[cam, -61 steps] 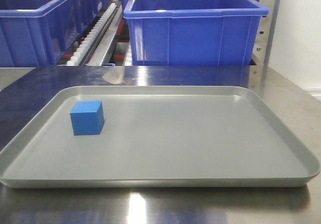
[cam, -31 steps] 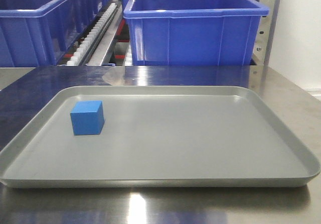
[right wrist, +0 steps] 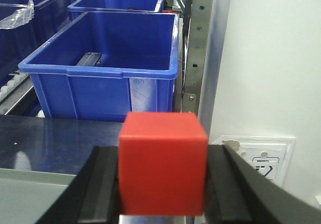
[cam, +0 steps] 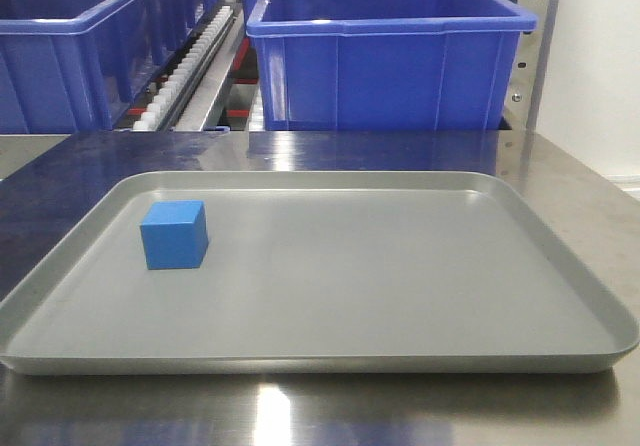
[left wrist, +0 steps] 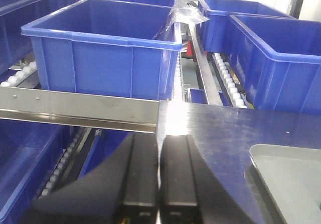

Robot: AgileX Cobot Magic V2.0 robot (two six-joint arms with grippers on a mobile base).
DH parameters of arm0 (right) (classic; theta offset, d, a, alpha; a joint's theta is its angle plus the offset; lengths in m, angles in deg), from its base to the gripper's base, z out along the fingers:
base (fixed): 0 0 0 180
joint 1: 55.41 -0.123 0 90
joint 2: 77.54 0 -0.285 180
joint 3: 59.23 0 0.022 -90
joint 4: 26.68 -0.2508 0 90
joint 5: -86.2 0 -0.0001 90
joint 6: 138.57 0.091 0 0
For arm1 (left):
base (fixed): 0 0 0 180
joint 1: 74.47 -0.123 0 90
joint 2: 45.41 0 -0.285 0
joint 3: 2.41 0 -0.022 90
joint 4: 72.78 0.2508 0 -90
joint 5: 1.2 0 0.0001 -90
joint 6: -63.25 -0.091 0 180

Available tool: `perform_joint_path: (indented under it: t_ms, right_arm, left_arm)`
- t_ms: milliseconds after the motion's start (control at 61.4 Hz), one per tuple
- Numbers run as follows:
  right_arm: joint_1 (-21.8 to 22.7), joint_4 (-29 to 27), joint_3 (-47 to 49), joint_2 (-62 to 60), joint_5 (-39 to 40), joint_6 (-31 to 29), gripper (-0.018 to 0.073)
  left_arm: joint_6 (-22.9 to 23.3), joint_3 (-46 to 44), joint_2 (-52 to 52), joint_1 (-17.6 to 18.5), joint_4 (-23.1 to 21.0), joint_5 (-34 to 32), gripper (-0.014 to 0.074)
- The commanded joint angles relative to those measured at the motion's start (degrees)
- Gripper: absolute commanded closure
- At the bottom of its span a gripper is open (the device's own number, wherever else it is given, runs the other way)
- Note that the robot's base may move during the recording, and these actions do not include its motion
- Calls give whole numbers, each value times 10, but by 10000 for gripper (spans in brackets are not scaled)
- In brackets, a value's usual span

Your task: Sort and place red and blue blocks on shelf

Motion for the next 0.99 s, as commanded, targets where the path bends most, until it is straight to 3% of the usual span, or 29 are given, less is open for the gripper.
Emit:
perform_joint_path:
  t_ms: [0, 684, 879, 977]
  right_arm:
    - [4, -1, 16, 2, 50, -5, 491]
    - [4, -1, 16, 2, 50, -5, 491]
    - [4, -1, 16, 2, 50, -5, 491]
    - [4, -1, 16, 2, 49, -5, 491]
  left_arm:
    - [4, 13, -4, 0, -3, -44, 474]
    - [4, 9, -4, 0, -2, -44, 474]
    - [5, -47, 20, 0, -2, -13, 474]
    - [6, -98, 51, 0, -2, 32, 474]
